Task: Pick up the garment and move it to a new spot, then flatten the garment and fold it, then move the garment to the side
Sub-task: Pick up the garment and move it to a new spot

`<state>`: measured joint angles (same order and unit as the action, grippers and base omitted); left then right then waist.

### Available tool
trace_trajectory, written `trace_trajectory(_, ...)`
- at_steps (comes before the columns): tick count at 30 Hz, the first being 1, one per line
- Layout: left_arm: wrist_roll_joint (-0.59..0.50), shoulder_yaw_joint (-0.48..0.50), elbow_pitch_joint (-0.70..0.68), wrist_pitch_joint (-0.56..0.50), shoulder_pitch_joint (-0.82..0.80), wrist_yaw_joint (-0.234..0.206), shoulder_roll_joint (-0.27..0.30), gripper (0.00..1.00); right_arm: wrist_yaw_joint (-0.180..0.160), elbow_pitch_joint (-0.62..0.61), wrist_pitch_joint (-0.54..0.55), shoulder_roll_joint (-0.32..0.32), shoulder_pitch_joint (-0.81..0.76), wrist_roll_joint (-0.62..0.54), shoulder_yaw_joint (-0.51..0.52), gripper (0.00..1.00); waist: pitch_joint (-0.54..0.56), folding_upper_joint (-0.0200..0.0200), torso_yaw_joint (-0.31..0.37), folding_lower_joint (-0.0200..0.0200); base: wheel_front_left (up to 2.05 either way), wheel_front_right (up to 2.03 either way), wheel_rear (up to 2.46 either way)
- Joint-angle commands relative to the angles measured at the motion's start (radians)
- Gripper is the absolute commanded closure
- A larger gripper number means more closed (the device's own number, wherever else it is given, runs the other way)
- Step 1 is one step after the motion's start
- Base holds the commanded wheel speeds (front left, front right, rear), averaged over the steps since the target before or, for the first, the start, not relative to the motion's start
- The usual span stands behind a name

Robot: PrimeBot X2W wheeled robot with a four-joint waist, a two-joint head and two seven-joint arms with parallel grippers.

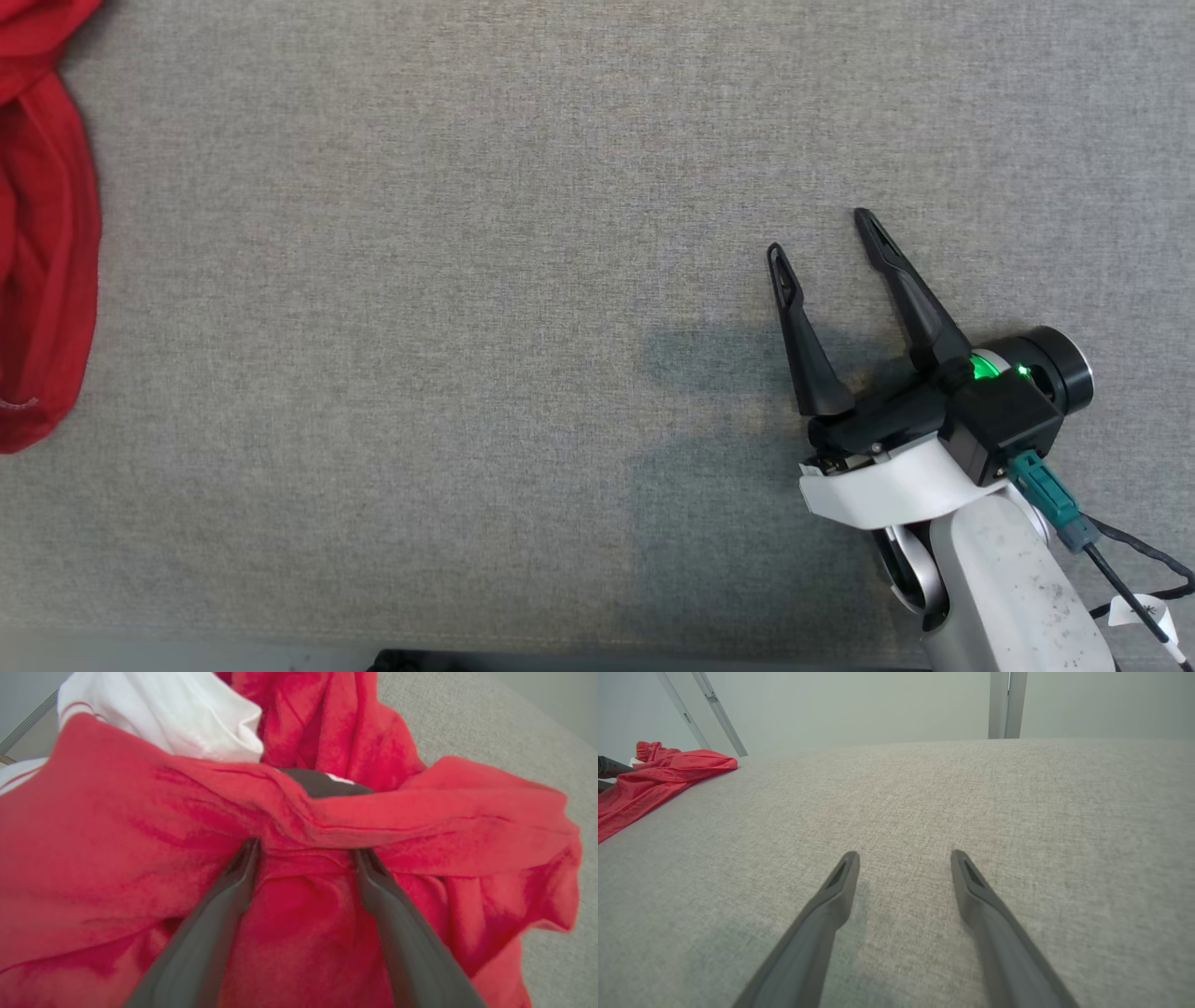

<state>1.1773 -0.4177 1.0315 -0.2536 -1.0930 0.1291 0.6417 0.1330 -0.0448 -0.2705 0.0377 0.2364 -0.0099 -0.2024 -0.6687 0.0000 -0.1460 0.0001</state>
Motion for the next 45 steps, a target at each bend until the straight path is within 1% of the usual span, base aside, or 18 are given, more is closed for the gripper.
trace_trajectory(1, -0.002, -0.006, 0.007, 0.003, 0.018, 0.003, 0.003, 0.0, -0.004, 0.041, 0.009, 0.023, -0.02, 0.011, 0.02, 0.0, 0.001, 0.0, 0.001, -0.0001, 0.0, 0.0, 0.0)
trace_trajectory(3, -0.006, -0.019, 0.016, 0.021, 0.012, 0.002, 0.007, 0.0, -0.004, 0.04, 0.009, 0.023, -0.023, 0.011, 0.02, 0.0, 0.003, 0.0, 0.002, -0.0001, 0.0, 0.0, 0.0)
trace_trajectory(4, -0.002, -0.026, 0.016, 0.023, 0.015, 0.001, 0.004, 0.16, -0.004, 0.04, 0.009, 0.022, -0.026, 0.011, 0.02, 0.0, 0.005, 0.0, 0.002, -0.0001, 0.0, 0.0, 0.0)
trace_trajectory(5, 0.003, -0.031, 0.013, 0.03, 0.016, 0.001, 0.003, 0.73, -0.004, 0.04, 0.009, 0.022, -0.028, 0.011, 0.019, 0.0, 0.006, 0.0, 0.001, -0.0001, 0.0, 0.0, 0.0)
trace_trajectory(6, 0.007, -0.035, 0.008, 0.042, 0.017, 0.001, 0.006, 1.0, -0.004, 0.039, 0.009, 0.022, -0.03, 0.011, 0.019, 0.0, 0.007, 0.0, 0.0, -0.0001, 0.0, 0.0, 0.0)
trace_trajectory(7, 0.008, -0.042, 0.002, 0.053, 0.019, 0.001, 0.007, 1.0, -0.004, 0.04, 0.009, 0.021, -0.03, 0.011, 0.018, 0.0, 0.009, 0.0, -0.001, -0.0001, 0.0, 0.0, 0.0)
trace_trajectory(9, 0.0, -0.05, -0.008, 0.119, 0.017, 0.001, 0.017, 1.0, -0.004, 0.044, 0.009, 0.021, -0.029, 0.011, 0.015, 0.0, 0.012, 0.0, -0.004, -0.0001, 0.0, 0.0, 0.0)
trace_trajectory(12, -0.004, -0.069, -0.016, 0.207, 0.028, 0.001, 0.009, 1.0, -0.003, 0.051, 0.009, 0.019, -0.029, 0.017, 0.009, 0.0, 0.032, 0.0, -0.009, -0.0001, 0.0, 0.0, 0.0)
trace_trajectory(14, -0.012, -0.078, -0.024, 0.28, 0.031, 0.001, 0.014, 1.0, -0.003, 0.052, 0.009, 0.018, -0.032, 0.023, 0.006, 0.0, 0.049, 0.0, -0.012, -0.0001, 0.0, 0.0, 0.0)
trace_trajectory(19, -0.015, -0.109, -0.047, 0.427, 0.052, 0.001, 0.024, 1.0, -0.003, 0.054, 0.006, 0.016, -0.035, 0.039, -0.005, 0.0, 0.111, 0.0, -0.018, -0.0001, 0.0, 0.0, 0.0)
trace_trajectory(22, -0.018, -0.122, -0.063, 0.482, 0.059, 0.001, 0.041, 1.0, -0.003, 0.054, 0.005, 0.015, -0.04, 0.053, -0.008, 0.0, 0.157, 0.0, -0.017, -0.0001, 0.0, 0.0, 0.0)
trace_trajectory(29, -0.038, -0.124, -0.138, 0.518, 0.06, 0.001, 0.087, 1.0, -0.003, 0.067, 0.005, 0.014, -0.07, 0.099, -0.018, 0.0, 0.275, 0.0, 0.001, -0.0001, 0.0, 0.0, 0.0)
trace_trajectory(31, -0.055, -0.108, -0.174, 0.52, 0.053, 0.001, 0.104, 1.0, -0.003, 0.069, 0.005, 0.014, -0.08, 0.112, -0.019, 0.0, 0.31, 0.0, 0.012, -0.0001, 0.0, 0.0, 0.0)
trace_trajectory(33, -0.077, -0.084, -0.215, 0.52, 0.057, 0.001, 0.108, 1.0, -0.003, 0.069, 0.005, 0.014, -0.094, 0.126, -0.02, 0.0, 0.347, 0.0, 0.024, -0.0001, 0.0, 0.0, 0.0)
trace_trajectory(37, -0.113, -0.051, -0.275, 0.519, 0.071, 0.001, 0.091, 1.0, -0.003, 0.06, 0.006, 0.014, -0.122, 0.154, -0.015, 0.0, 0.415, 0.0, 0.05, -0.0001, 0.0, 0.0, 0.0)
trace_trajectory(39, -0.118, -0.047, -0.289, 0.519, 0.069, 0.001, 0.084, 1.0, -0.003, 0.059, 0.005, 0.014, -0.129, 0.157, -0.015, 0.0, 0.43, 0.0, 0.057, -0.0001, 0.0, 0.0, 0.0)
trace_trajectory(45, -0.135, -0.064, -0.387, 0.509, 0.071, -0.004, 0.051, 1.0, -0.003, 0.054, 0.005, 0.014, -0.166, 0.186, -0.005, 0.0, 0.512, 0.0, 0.115, -0.0001, 0.0, 0.0, 0.0)
